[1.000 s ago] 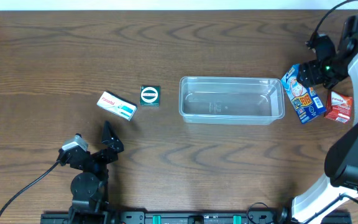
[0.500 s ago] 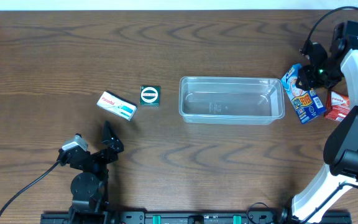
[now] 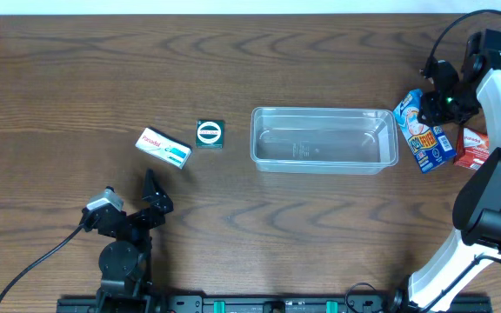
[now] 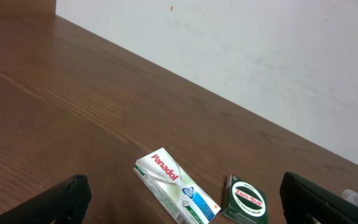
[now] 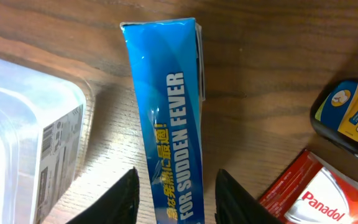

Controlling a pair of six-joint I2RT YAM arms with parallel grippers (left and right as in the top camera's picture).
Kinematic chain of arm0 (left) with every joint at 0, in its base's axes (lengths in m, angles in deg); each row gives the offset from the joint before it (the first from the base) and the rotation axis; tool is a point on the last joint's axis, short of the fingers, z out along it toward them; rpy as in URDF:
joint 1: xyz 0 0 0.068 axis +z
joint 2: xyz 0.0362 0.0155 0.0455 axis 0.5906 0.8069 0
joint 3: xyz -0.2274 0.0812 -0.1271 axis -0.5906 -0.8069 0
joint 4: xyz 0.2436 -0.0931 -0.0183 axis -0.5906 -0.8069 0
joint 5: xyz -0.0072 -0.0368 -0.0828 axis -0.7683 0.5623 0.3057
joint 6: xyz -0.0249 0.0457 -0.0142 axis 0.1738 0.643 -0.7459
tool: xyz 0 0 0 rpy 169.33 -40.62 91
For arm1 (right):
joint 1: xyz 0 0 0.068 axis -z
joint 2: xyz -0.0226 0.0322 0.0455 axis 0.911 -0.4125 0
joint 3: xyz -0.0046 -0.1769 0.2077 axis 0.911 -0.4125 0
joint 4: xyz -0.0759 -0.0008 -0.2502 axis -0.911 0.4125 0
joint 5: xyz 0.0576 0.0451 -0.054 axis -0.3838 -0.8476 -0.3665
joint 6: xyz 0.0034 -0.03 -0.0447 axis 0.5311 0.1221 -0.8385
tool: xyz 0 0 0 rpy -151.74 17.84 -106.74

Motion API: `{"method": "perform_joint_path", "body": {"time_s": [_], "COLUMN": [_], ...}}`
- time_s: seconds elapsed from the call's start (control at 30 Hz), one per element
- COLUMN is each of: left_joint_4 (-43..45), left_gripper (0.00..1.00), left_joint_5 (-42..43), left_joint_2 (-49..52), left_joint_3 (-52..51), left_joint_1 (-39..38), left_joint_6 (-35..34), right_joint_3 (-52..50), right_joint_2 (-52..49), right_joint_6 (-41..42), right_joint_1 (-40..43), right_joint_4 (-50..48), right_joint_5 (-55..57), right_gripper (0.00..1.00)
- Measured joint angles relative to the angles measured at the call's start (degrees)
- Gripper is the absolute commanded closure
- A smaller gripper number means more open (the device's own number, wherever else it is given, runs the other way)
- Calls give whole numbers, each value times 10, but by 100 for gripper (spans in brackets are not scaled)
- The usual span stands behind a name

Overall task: Pack container
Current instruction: 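Move the right gripper over the blue Koolfever box and grasp it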

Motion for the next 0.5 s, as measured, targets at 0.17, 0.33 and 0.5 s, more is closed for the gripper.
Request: {"method": "perform_joint_path", "body": {"time_s": [0.17,0.33,0.5], "left_joint_4": [0,0,0], "left_gripper": [2,2,2], "left_joint_5": [0,0,0], "left_joint_2": [0,0,0], "left_joint_3": [0,0,0], "left_joint_1": [0,0,0], "left_joint_6": [0,0,0], "right_joint_3": [0,0,0], "right_joint_2": [0,0,0], "right_joint_6": [1,5,8], "right_joint_1": [0,0,0], "right_joint_4": [0,1,0], "right_joint_5": [0,0,0], "right_gripper": [69,77,78]}}
